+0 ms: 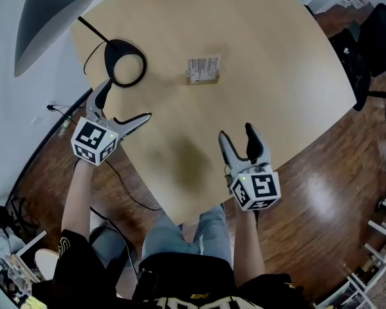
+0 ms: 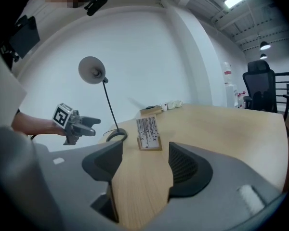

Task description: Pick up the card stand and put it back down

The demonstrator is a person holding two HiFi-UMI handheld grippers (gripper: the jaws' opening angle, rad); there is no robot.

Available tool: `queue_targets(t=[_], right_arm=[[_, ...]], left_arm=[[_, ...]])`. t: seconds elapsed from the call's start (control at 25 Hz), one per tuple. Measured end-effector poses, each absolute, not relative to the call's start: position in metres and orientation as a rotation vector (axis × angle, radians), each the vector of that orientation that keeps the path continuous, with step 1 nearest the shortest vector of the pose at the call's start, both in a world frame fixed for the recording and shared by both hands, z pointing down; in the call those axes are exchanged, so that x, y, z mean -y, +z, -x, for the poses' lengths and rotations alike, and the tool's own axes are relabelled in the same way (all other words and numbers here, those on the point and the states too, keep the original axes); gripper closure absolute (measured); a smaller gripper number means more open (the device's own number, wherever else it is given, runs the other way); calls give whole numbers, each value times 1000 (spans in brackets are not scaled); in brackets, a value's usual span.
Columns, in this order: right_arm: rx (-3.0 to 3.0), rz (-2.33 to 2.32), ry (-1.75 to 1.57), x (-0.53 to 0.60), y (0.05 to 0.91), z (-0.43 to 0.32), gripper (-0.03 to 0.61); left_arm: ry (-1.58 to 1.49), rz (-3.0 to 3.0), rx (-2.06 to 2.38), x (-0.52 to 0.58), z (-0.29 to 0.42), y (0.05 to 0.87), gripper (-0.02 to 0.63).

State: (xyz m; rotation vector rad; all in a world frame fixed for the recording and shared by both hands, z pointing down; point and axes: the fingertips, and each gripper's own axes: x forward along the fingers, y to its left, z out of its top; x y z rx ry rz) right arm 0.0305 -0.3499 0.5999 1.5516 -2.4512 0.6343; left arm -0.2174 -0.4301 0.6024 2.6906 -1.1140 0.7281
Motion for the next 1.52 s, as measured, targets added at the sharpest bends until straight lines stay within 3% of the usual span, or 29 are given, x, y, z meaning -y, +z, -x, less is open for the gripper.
queue_targets(t=[0.2,0.4,0.48,0.64,0.8,0.92,1.2,1.52], right_arm=[[2439,-1529,642,364,607,-34,272],[2404,-1538,679,364,618,-43,272],[2385,-1549,694,361,621,-47,272],[2359,-1564,699,355,624,-60,273],[2349,-1591,707,355,622,-75,275],[2360,-1596,694,356,616,-79,276],[2430,-1578,633,355,571,-70,279],[2546,-1601,479,339,480,-53,281]], left_arm=[[782,-2728,922,474,161,637,2],[789,-2714,800,502,107,675,93],[790,-2692,782,508,93,691,98],[822,-2674,780,512,73,713,190],[869,-2663,823,519,63,719,402],[872,-2643,790,516,56,720,445],[830,-2698,645,477,28,686,453],[710,-2808,784,441,34,548,451]])
